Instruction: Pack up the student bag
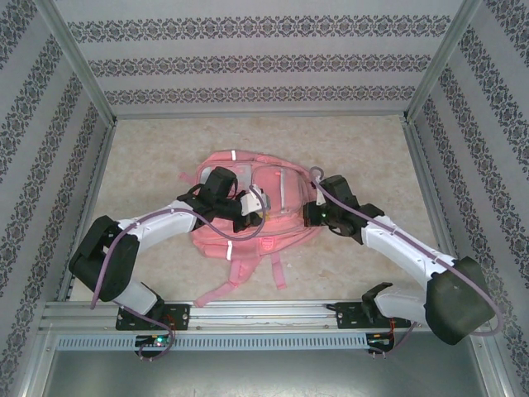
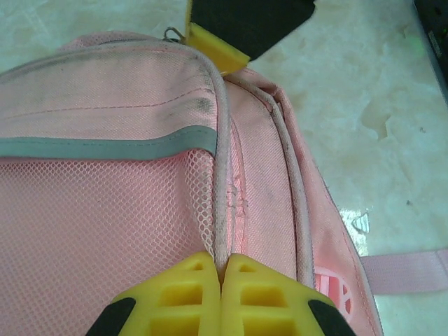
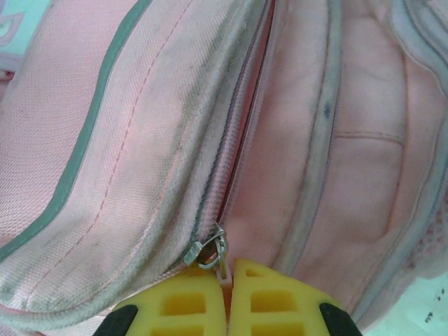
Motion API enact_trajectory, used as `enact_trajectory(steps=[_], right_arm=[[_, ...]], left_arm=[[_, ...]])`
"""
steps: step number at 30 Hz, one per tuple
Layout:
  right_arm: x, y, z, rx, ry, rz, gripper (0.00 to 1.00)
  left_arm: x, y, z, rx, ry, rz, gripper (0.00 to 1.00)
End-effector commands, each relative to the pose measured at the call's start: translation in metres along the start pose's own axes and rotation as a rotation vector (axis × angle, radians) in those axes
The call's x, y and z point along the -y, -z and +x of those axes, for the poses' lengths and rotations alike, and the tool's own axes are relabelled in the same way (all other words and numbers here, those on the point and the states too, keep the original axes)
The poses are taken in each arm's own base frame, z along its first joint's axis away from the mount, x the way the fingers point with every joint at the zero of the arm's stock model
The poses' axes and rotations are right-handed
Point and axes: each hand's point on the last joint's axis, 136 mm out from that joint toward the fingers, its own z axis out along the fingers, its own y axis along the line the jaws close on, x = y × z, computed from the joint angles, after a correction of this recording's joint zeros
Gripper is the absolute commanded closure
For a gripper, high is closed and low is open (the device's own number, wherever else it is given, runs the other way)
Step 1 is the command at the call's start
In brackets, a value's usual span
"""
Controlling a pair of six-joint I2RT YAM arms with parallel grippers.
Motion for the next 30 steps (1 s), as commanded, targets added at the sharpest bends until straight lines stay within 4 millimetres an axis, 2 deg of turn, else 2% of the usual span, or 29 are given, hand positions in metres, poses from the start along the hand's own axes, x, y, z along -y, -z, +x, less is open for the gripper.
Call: enact_trajectory(steps=[1,4,7,8,9,10,12,13,15,17,20,23,25,27,30], right_arm=[[0.06,0.008,0.001,0.015,-0.049,0.194,1.0],[0.042,0.006,0.011,-0.028,-0.022,0.097,1.0],[0.009,0.003,0.028,-0.085,0.055,-0.033,1.0],[-0.005,0.002,0.035,-0.105,0.086,-0.073,1.0],[-0.021,0.001,0.043,-0.122,0.12,-0.118,1.0],[-0.039,-0.001,0.05,-0.135,0.152,-0.158,1.0],[-0.07,-0.006,0.061,-0.158,0.197,-0.221,1.0],[-0.086,-0.01,0.066,-0.167,0.212,-0.243,1.0],[-0.109,-0.02,0.07,-0.178,0.228,-0.273,1.0],[-0.123,-0.032,0.072,-0.193,0.229,-0.285,1.0],[-0.13,-0.048,0.072,-0.207,0.235,-0.279,1.0],[-0.137,-0.054,0.073,-0.217,0.24,-0.309,1.0],[-0.139,-0.055,0.075,-0.227,0.252,-0.323,1.0],[-0.14,-0.055,0.077,-0.238,0.261,-0.337,1.0],[-0.143,-0.053,0.081,-0.255,0.264,-0.362,1.0]], left_arm=[[0.01,0.021,0.034,-0.104,-0.024,0.021,1.0],[-0.014,0.033,0.035,-0.087,-0.016,-0.079,1.0],[-0.049,0.049,0.046,-0.09,0.04,-0.189,1.0],[-0.066,0.054,0.051,-0.099,0.078,-0.248,1.0],[-0.083,0.06,0.058,-0.113,0.111,-0.296,0.96],[-0.097,0.064,0.065,-0.13,0.137,-0.336,0.89],[-0.129,0.072,0.076,-0.164,0.221,-0.444,0.6],[-0.143,0.076,0.08,-0.178,0.266,-0.491,0.57],[-0.151,0.078,0.076,-0.185,0.305,-0.487,0.55],[-0.14,0.075,0.058,-0.127,0.294,-0.41,0.49],[-0.101,0.074,0.034,-0.019,0.216,-0.256,0.36],[-0.044,0.076,0.035,0.002,0.077,-0.087,0.34],[-0.019,0.076,0.045,-0.018,-0.009,-0.051,0.32],[-0.011,0.076,0.051,-0.03,-0.079,-0.056,0.31],[-0.011,0.073,0.046,-0.039,-0.166,-0.061,0.31]])
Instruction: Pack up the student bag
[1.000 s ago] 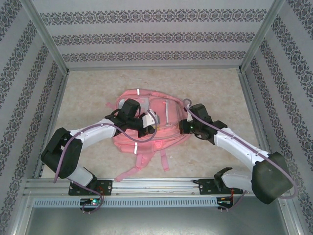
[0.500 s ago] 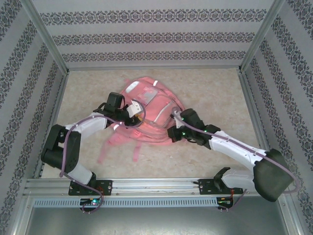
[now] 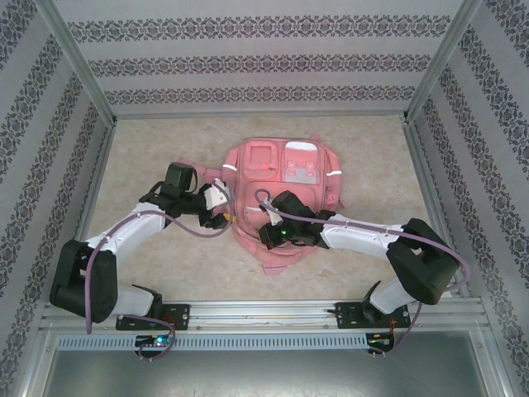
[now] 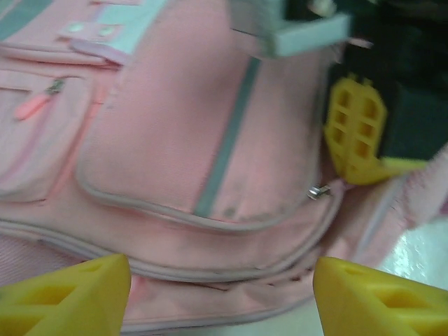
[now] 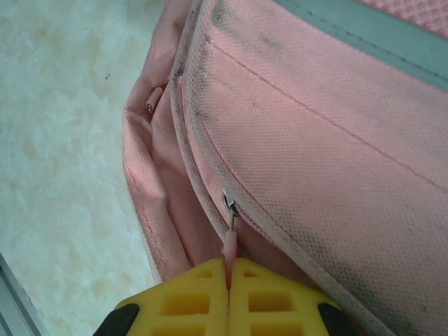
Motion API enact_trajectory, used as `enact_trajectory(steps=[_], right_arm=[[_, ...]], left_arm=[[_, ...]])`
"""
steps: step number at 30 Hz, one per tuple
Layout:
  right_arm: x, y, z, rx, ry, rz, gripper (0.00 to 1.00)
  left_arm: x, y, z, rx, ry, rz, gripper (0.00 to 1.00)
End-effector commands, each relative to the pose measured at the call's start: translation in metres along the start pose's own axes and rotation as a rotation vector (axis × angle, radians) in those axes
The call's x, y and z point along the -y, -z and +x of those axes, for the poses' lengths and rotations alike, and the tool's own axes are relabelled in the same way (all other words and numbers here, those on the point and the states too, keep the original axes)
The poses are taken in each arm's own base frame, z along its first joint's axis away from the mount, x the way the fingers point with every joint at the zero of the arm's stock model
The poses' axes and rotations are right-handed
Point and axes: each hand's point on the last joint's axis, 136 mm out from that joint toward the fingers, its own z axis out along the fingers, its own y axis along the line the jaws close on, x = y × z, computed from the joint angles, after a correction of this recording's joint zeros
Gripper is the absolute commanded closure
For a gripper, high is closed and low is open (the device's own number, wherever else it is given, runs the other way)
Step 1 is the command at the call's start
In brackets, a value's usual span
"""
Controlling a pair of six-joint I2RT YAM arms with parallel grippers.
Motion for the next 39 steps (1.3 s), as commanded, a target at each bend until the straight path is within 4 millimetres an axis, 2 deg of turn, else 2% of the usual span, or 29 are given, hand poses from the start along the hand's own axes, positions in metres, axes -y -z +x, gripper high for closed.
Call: enact_trajectory(steps=[1,8,14,19,22,24,27,31,33,36,39], right_arm=[[-0.02,0.0,0.001,-0.026,0.02,-0.083,1.0],[-0.037,0.02,-0.011,-0.001,-0.04,-0.167,1.0],[-0.041,0.036,-0.026,0.013,-0.109,-0.211,1.0],[-0.04,0.034,-0.021,-0.014,-0.122,-0.213,1.0],[-0.04,0.031,-0.016,-0.031,-0.12,-0.212,1.0],[-0.04,0.028,-0.011,-0.041,-0.107,-0.203,1.0],[-0.038,0.021,-0.001,-0.061,-0.097,-0.186,1.0],[-0.03,0.014,0.007,-0.055,-0.119,-0.161,1.0],[-0.026,0.013,0.008,-0.043,-0.132,-0.149,1.0],[-0.019,0.011,0.01,-0.023,-0.139,-0.115,0.87],[-0.016,0.01,0.009,-0.001,-0.136,-0.091,0.79]], left_arm=[[0.018,-0.007,-0.004,0.011,-0.172,0.078,0.31],[0.027,-0.028,-0.012,0.004,-0.33,0.167,0.31],[0.027,-0.04,-0.008,-0.01,-0.324,0.187,0.31],[0.026,-0.052,-0.007,-0.03,-0.342,0.177,0.34],[0.022,-0.065,-0.004,-0.06,-0.335,0.15,0.43],[0.02,-0.073,-0.003,-0.075,-0.308,0.135,0.55],[0.028,-0.081,-0.003,-0.077,-0.294,0.164,0.7],[0.048,-0.081,-0.004,-0.033,-0.284,0.235,1.0],[0.057,-0.078,-0.006,-0.016,-0.255,0.268,1.0],[0.064,-0.074,-0.013,0.014,-0.18,0.286,1.0],[0.068,-0.07,-0.02,0.038,-0.128,0.294,1.0]])
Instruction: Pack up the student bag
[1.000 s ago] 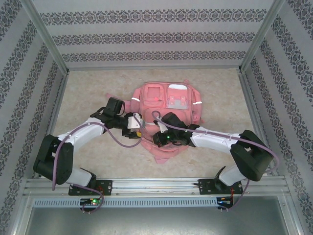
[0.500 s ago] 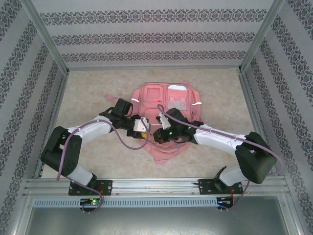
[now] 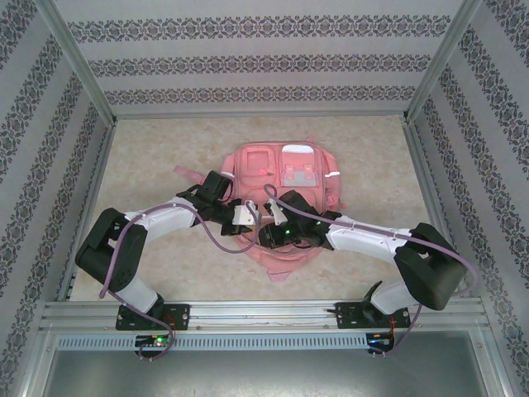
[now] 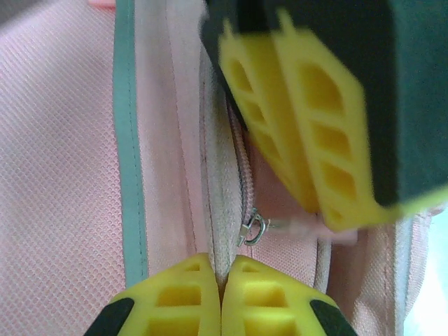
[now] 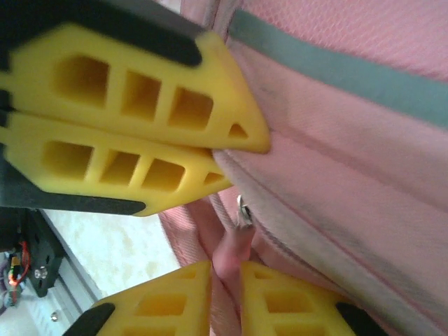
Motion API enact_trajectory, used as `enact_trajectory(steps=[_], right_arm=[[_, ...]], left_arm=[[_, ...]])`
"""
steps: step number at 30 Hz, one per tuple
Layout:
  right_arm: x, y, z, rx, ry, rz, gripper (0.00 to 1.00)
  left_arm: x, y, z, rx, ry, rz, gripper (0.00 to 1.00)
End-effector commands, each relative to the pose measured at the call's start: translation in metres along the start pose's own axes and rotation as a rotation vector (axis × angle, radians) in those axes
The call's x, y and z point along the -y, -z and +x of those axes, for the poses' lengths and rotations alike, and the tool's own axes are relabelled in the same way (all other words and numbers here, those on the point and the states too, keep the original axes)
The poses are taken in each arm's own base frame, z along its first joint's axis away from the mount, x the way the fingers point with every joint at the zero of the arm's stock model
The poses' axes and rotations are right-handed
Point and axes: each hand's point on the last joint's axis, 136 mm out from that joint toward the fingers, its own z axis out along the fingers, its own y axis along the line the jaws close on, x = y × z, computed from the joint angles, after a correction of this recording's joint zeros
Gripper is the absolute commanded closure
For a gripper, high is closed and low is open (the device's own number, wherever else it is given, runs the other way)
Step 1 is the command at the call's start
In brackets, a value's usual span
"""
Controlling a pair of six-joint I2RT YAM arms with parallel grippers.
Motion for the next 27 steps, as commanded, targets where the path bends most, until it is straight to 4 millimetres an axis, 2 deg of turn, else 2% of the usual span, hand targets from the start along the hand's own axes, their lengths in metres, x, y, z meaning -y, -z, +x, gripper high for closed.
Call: enact_trajectory(steps=[1,8,12,16,21,27], right_arm=[[-0.002,-0.002,-0.001,0.033,0.015,0.002,0.78],[-0.001,-0.009,-0.008,0.074,0.046,0.066,0.64],[-0.006,-0.002,-0.017,0.148,0.039,0.114,0.57],[-0.01,0.006,-0.025,0.237,0.011,0.179,0.56],[0.017,0.009,-0.023,0.31,-0.07,0.349,0.64],[0.026,0.018,-0.023,0.326,-0.099,0.437,0.87]], left_arm=[[0.018,0.002,-0.024,0.101,0.075,0.059,1.0],[0.021,0.003,-0.028,0.116,0.136,0.079,1.0],[0.02,0.001,-0.026,0.112,0.189,0.081,1.0],[0.02,0.0,-0.027,0.125,0.21,0.074,1.0],[0.02,0.001,-0.029,0.135,0.21,0.077,1.0],[0.019,0.001,-0.027,0.121,0.212,0.068,1.0]])
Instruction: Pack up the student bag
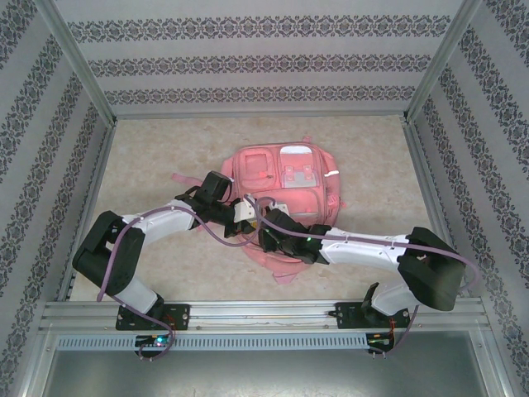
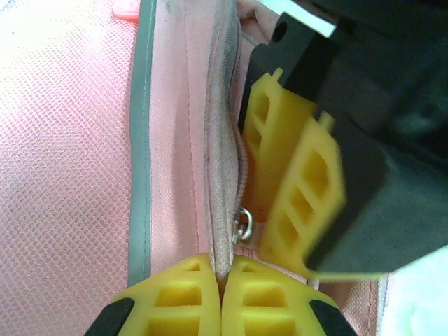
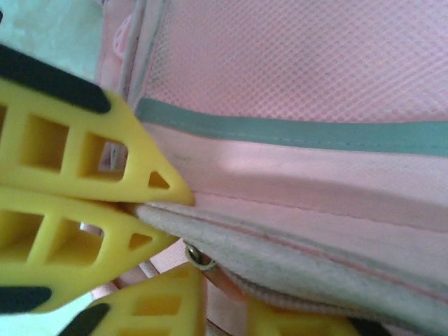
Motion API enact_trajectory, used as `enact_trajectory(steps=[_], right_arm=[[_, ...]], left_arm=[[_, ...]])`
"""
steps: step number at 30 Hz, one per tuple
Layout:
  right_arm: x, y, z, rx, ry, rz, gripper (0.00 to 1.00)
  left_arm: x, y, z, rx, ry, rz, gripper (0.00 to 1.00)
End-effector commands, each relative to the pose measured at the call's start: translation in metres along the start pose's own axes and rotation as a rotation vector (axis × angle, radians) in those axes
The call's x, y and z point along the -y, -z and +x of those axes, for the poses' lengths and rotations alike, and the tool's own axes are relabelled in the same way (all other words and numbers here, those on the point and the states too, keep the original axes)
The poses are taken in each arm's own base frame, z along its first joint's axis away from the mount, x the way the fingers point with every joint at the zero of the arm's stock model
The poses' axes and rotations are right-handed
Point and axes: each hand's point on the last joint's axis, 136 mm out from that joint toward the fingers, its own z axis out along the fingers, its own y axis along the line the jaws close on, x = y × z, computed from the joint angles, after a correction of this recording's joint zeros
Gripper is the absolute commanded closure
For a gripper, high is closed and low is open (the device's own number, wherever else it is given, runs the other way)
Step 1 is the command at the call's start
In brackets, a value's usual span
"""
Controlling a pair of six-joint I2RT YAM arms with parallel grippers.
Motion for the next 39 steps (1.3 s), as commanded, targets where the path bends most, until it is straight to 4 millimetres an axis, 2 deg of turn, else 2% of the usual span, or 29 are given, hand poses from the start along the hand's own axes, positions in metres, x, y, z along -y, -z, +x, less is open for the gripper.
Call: enact_trajectory(steps=[1,5,12,15,23,26,27,28,29,32,33,35,39], right_arm=[[0.012,0.009,-0.013,0.061,-0.027,0.105,0.89],[0.013,0.019,-0.011,0.043,-0.037,0.1,0.99],[0.012,0.032,-0.006,0.017,0.02,0.067,1.0],[0.035,0.037,-0.002,-0.019,0.007,0.142,1.0],[0.114,0.042,0.006,-0.136,-0.143,0.243,1.0],[0.128,0.047,0.007,-0.146,-0.162,0.236,1.0],[0.124,0.048,0.005,-0.145,-0.151,0.196,1.0],[0.111,0.049,0.002,-0.138,-0.115,0.122,1.0],[0.096,0.051,-0.002,-0.122,-0.08,0.049,0.95],[0.058,0.061,-0.014,-0.047,-0.027,-0.07,0.72],[0.047,0.063,-0.017,-0.02,-0.021,-0.09,0.68],[0.026,0.067,-0.022,0.041,-0.002,-0.107,0.67],[0.006,0.06,-0.025,0.085,0.015,-0.093,0.64]], left_arm=[[0.016,-0.001,-0.007,0.029,0.021,0.051,1.0],[0.012,0.001,-0.005,-0.003,0.019,0.027,1.0],[0.009,0.0,-0.003,-0.023,0.024,0.022,1.0],[0.008,0.002,-0.004,-0.024,0.023,0.02,1.0],[0.004,0.014,0.006,-0.089,-0.053,-0.012,1.0],[-0.002,0.022,0.005,-0.088,-0.046,-0.031,1.0],[-0.002,0.024,0.003,-0.083,-0.037,-0.029,1.0],[-0.002,0.026,-0.001,-0.073,-0.016,-0.022,1.0],[-0.001,0.026,-0.005,-0.059,0.012,-0.005,1.0],[-0.003,0.027,-0.022,-0.016,0.166,0.035,1.0],[-0.004,0.027,-0.028,0.002,0.229,0.042,1.0],[-0.006,0.025,-0.036,0.031,0.378,0.045,1.0],[-0.003,0.025,-0.049,0.101,0.531,0.032,1.0]])
